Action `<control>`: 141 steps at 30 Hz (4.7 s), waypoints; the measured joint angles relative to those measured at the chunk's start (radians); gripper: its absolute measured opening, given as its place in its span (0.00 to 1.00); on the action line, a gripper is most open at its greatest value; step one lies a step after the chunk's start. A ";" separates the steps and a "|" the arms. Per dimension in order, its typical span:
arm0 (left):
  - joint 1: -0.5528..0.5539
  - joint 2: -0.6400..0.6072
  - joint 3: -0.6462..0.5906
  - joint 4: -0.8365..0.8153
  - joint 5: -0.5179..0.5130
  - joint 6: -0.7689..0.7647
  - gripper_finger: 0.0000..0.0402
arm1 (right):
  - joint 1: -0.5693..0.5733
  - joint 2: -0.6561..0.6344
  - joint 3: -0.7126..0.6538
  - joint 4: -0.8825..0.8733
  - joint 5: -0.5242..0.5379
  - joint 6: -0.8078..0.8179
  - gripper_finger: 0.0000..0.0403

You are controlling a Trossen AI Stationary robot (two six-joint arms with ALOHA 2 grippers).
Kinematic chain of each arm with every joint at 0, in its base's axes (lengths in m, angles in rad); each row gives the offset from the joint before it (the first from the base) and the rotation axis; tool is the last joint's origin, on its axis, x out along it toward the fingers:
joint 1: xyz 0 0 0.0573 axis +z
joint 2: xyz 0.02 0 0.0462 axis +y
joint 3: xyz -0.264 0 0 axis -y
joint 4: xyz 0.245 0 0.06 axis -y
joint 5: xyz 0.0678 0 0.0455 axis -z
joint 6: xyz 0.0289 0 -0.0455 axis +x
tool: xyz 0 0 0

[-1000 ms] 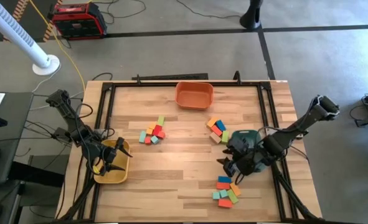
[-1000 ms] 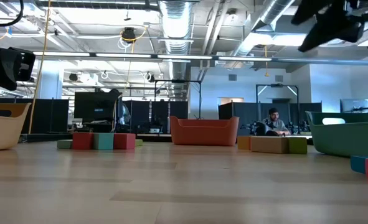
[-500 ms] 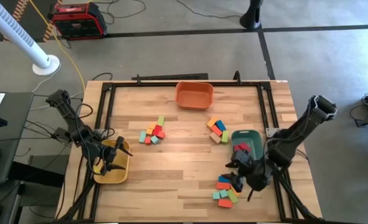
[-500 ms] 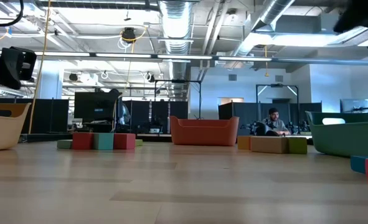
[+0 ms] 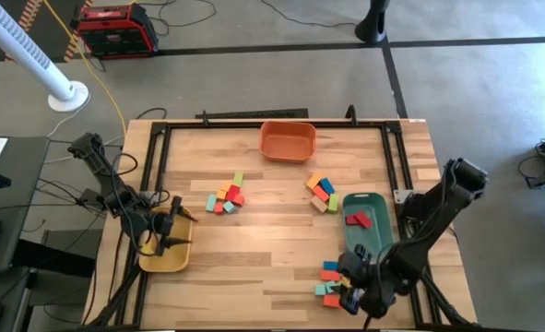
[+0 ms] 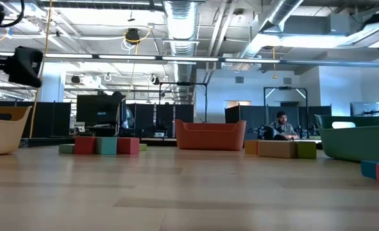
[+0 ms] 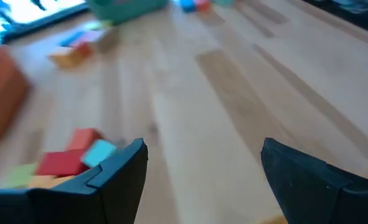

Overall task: Sort blocks by size
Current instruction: Put the medium yellow block into the green bin

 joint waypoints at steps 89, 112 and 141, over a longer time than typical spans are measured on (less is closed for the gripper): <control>0.269 0.695 0.000 0.949 0.164 0.078 0.75 | -0.064 0.379 0.200 -0.330 -0.247 0.436 0.39; 0.387 0.695 0.053 0.716 0.157 0.056 0.75 | -0.109 0.253 0.453 -0.884 -0.054 0.533 0.39; 0.537 0.695 0.119 0.406 0.201 -0.077 0.75 | -0.243 -0.157 -0.308 -0.467 -0.071 0.640 0.41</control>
